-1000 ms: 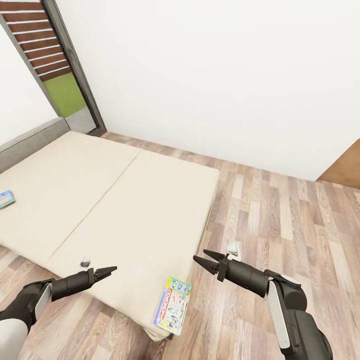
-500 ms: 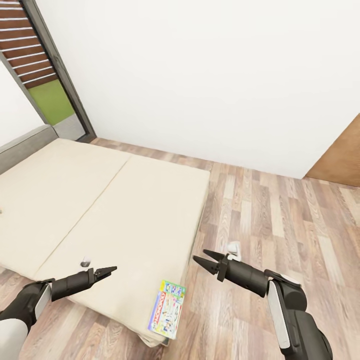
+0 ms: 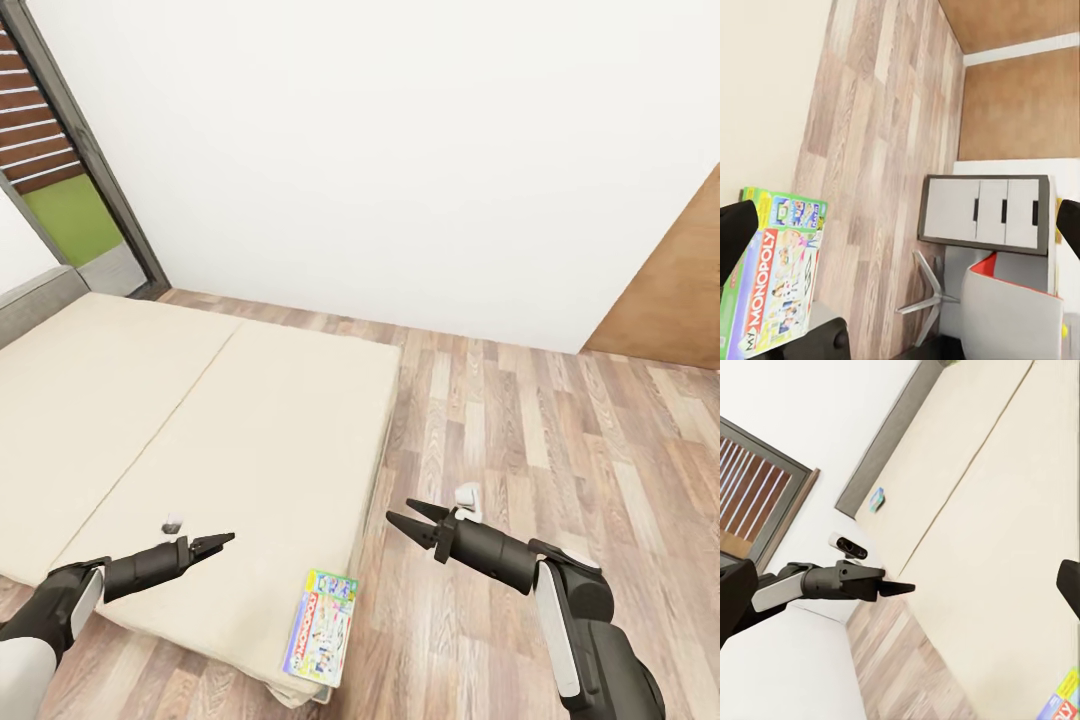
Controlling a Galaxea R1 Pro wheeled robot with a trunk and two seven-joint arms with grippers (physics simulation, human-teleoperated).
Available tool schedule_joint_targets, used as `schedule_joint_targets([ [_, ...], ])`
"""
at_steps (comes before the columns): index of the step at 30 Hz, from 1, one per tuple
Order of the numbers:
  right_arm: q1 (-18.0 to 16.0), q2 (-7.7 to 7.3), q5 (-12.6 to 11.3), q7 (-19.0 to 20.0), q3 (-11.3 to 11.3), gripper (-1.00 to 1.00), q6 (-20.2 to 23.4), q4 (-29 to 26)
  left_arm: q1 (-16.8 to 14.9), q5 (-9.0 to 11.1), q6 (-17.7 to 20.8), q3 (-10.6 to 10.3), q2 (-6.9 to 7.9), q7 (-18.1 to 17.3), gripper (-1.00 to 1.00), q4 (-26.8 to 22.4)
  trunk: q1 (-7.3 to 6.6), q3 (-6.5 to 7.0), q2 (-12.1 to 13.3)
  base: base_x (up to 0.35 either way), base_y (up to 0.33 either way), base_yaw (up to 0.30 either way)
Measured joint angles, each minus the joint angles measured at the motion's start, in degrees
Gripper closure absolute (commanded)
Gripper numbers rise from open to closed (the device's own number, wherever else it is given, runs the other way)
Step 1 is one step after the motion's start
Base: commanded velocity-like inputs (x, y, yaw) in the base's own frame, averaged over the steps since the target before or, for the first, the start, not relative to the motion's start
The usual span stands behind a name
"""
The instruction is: Put all the toys in the child's room - the three board games (two on the bed and one on the table), the two jigsaw puzzles on the table, and the tennis ball on the table - inside the toy box on the table in the child's room.
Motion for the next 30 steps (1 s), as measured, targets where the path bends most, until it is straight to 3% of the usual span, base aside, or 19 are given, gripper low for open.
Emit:
schedule_joint_targets([
  [30, 0.0, 0.06, 0.01, 0.0, 0.09, -1.0, -0.51, 0.03, 0.02, 0.0, 0.0, 0.02, -0.1, 0.08, -1.0, -0.01, 0.0, 0.23, 0.0, 0.0, 0.0, -0.006],
])
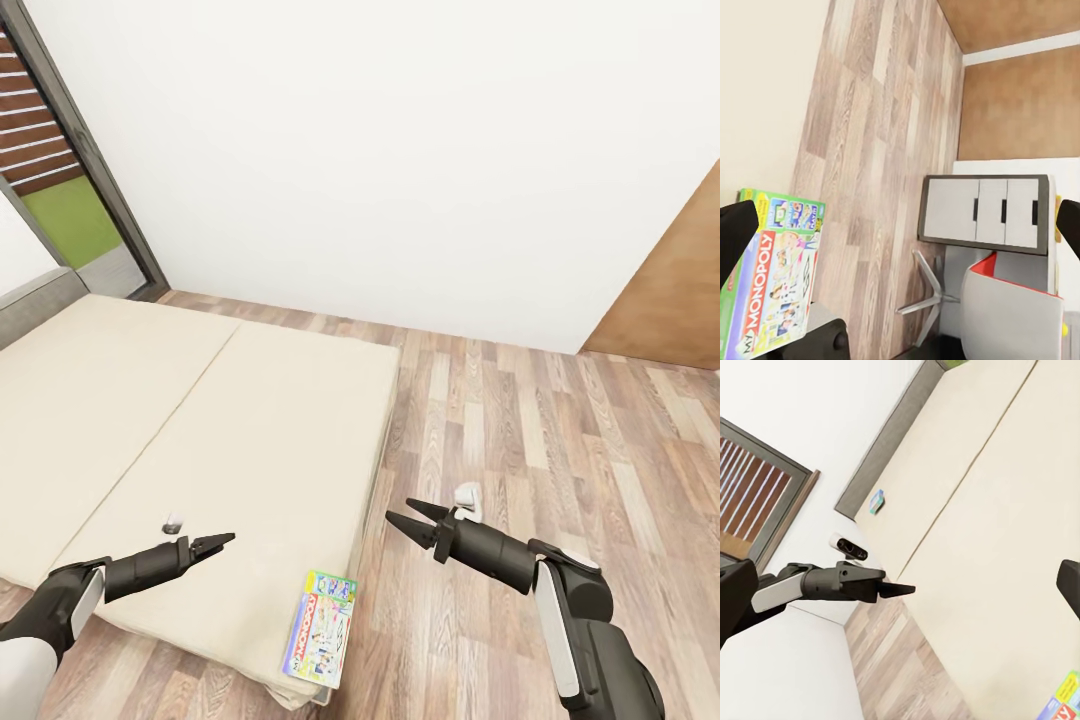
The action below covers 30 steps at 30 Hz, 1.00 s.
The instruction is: Put all the toys in the child's room - the three board games (two on the bed and one on the table), the two jigsaw puzzles on the table, and the tennis ball on the table - inside the toy box on the table in the child's room.
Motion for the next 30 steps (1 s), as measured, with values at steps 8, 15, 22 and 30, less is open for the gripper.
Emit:
schedule_joint_targets([
  [8, 0.0, 0.0, 0.0, 0.0, 0.0, -1.0, -0.02, -0.03, -0.01, 0.0, 0.0, 0.0, -0.04, 0.01, -1.0, 0.0, 0.0, 0.0, 0.0, 0.0, 0.0, 0.0],
  [15, 0.0, 0.0, 0.0, 0.0, -0.01, -1.0, -0.03, -0.01, -0.01, 0.0, 0.0, 0.0, -0.04, 0.02, -1.0, 0.0, 0.0, 0.0, 0.0, 0.0, 0.0, 0.0],
  [22, 0.0, -0.02, 0.0, 0.0, 0.0, -1.0, -0.01, 0.0, -0.01, 0.0, 0.0, 0.0, -0.04, 0.01, -1.0, 0.01, 0.0, 0.0, 0.0, 0.0, 0.0, 0.0],
  [30, 0.0, 0.01, 0.0, -0.01, 0.0, -1.0, -0.02, -0.01, -0.01, 0.0, 0.0, -0.01, -0.05, 0.02, -1.0, 0.0, 0.0, 0.0, 0.0, 0.0, 0.0, 0.0],
])
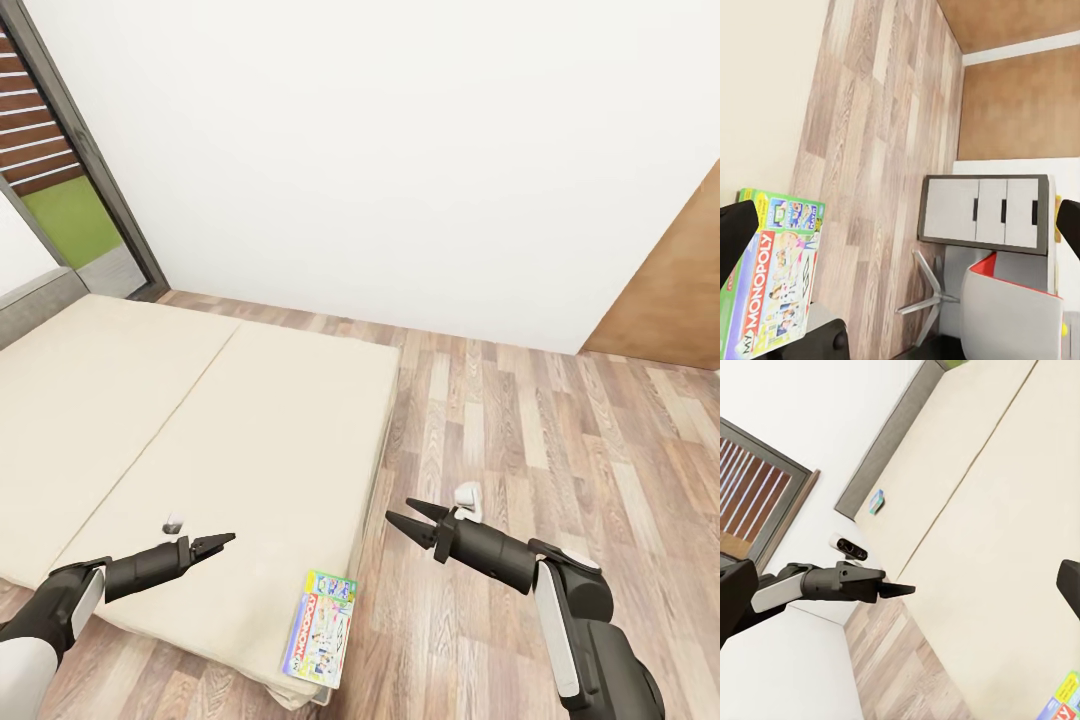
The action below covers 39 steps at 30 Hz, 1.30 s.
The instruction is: Put all the toys in the child's room - the three board games (two on the bed and one on the table), the two jigsaw puzzles on the table, and the tennis ball on the table - inside the toy box on the table in the child's room.
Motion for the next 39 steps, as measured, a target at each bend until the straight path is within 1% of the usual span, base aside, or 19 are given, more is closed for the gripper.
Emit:
schedule_joint_targets([
  [16, 0.0, -0.05, 0.0, 0.01, -0.02, -1.0, 0.0, -0.02, 0.0, 0.0, 0.0, -0.01, 0.01, 0.03, -1.0, 0.01, 0.0, 0.12, 0.0, 0.0, 0.0, 0.0],
  [23, 0.0, -0.06, -0.01, 0.11, -0.08, -1.0, 0.0, -0.02, 0.0, 0.0, 0.0, -0.05, 0.12, -0.01, -1.0, -0.01, 0.0, 0.67, 0.0, 0.0, 0.021, 0.0],
  [31, 0.0, -0.14, -0.1, 0.16, -0.24, -1.0, 0.0, -0.01, 0.0, 0.0, 0.0, -0.07, 0.17, -0.01, -1.0, -0.02, 0.0, 1.41, 0.0, 0.005, 0.164, 0.0],
  [39, 0.0, -0.14, -0.09, -0.01, -0.33, -1.0, 0.07, -0.02, 0.0, 0.0, 0.0, -0.08, 0.18, 0.0, -1.0, -0.01, 0.0, 2.15, 0.0, 0.001, 0.022, 0.0],
])
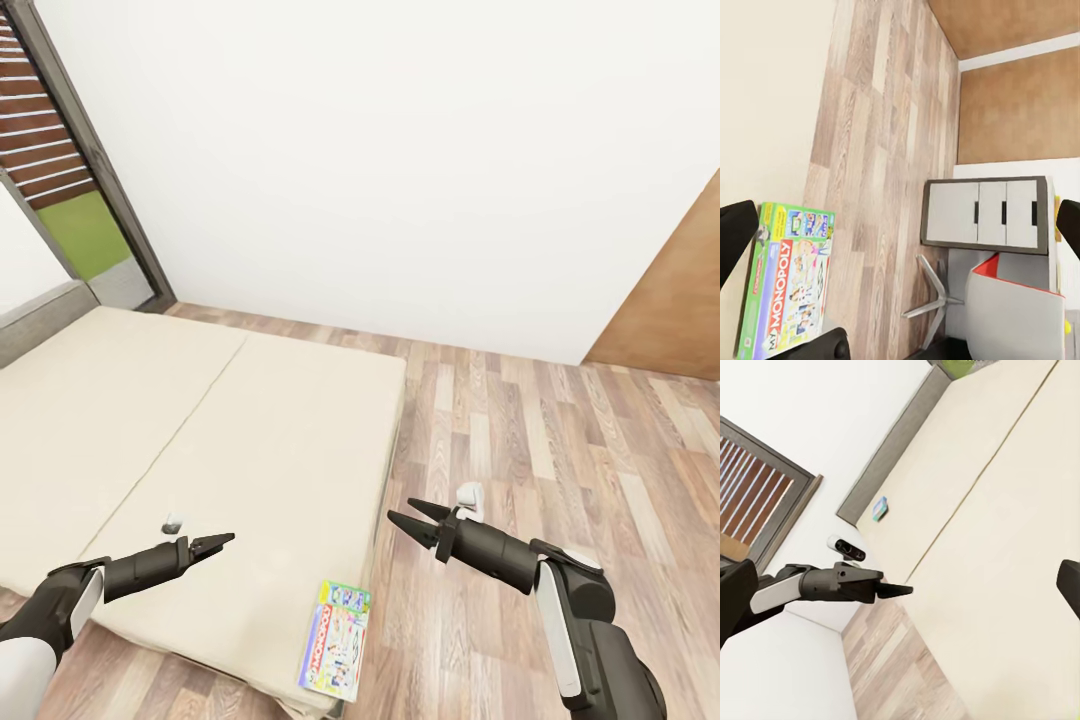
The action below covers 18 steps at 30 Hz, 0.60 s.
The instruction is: Put all the toys in the child's room - the three board games (two on the bed and one on the table), the two jigsaw puzzles on the table, and the tennis ball on the table - inside the toy box on the table in the child's room.
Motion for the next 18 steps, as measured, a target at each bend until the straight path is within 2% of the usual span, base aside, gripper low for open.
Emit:
schedule_joint_targets([
  [18, 0.0, 0.08, 0.0, 0.03, 0.03, -1.0, -0.07, 0.01, 0.0, 0.02, -0.09, 0.0, 0.0, -0.03, -1.0, 0.0, 0.0, 1.68, 0.0, 0.0, 0.001, 0.0],
])
